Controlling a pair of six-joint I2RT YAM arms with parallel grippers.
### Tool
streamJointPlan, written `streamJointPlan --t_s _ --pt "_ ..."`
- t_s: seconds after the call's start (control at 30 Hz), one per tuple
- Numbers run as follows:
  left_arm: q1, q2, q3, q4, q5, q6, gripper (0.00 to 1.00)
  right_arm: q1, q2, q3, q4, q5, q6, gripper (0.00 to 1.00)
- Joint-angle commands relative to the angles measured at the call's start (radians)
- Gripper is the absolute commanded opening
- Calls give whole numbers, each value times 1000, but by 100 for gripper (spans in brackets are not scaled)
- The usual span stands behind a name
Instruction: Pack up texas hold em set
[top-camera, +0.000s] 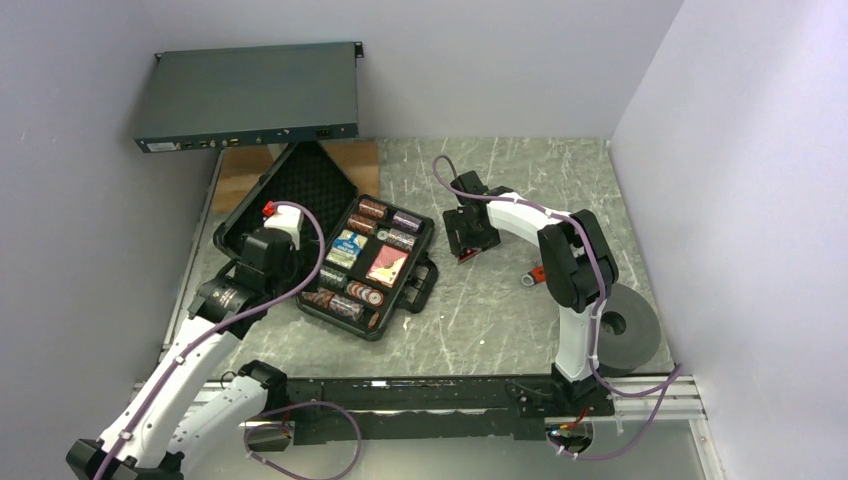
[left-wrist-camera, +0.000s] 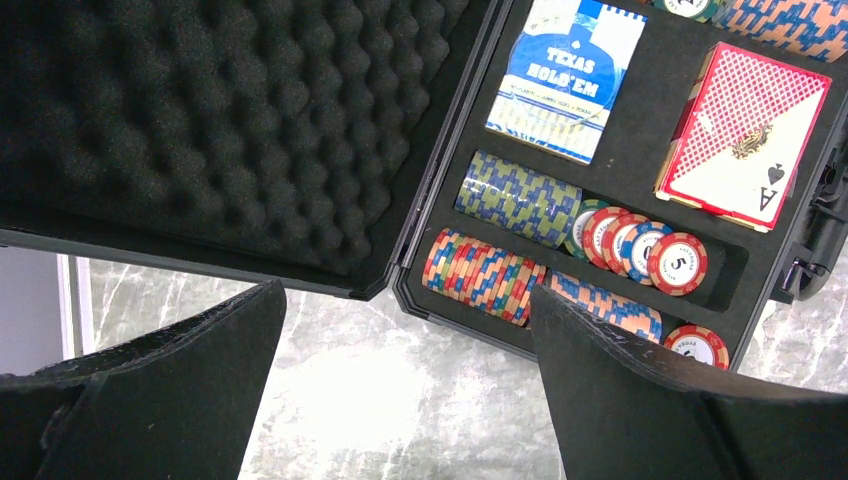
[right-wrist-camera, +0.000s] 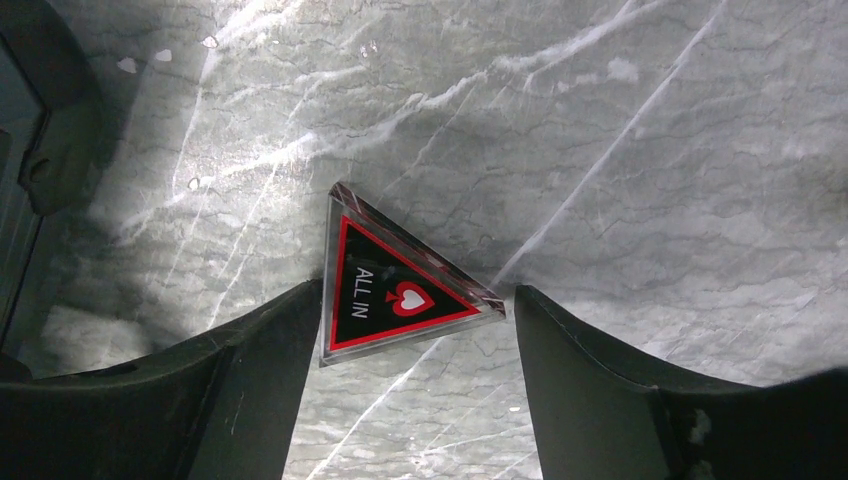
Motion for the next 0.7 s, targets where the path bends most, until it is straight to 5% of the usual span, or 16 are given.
streamJointPlan --t_s 0.0,0.67 --pt "6 3 22 27 14 18 98 -2 1 -1 17 5 15 73" --pt "9 5 22 27 17 18 98 -2 -4 9 5 19 21 73"
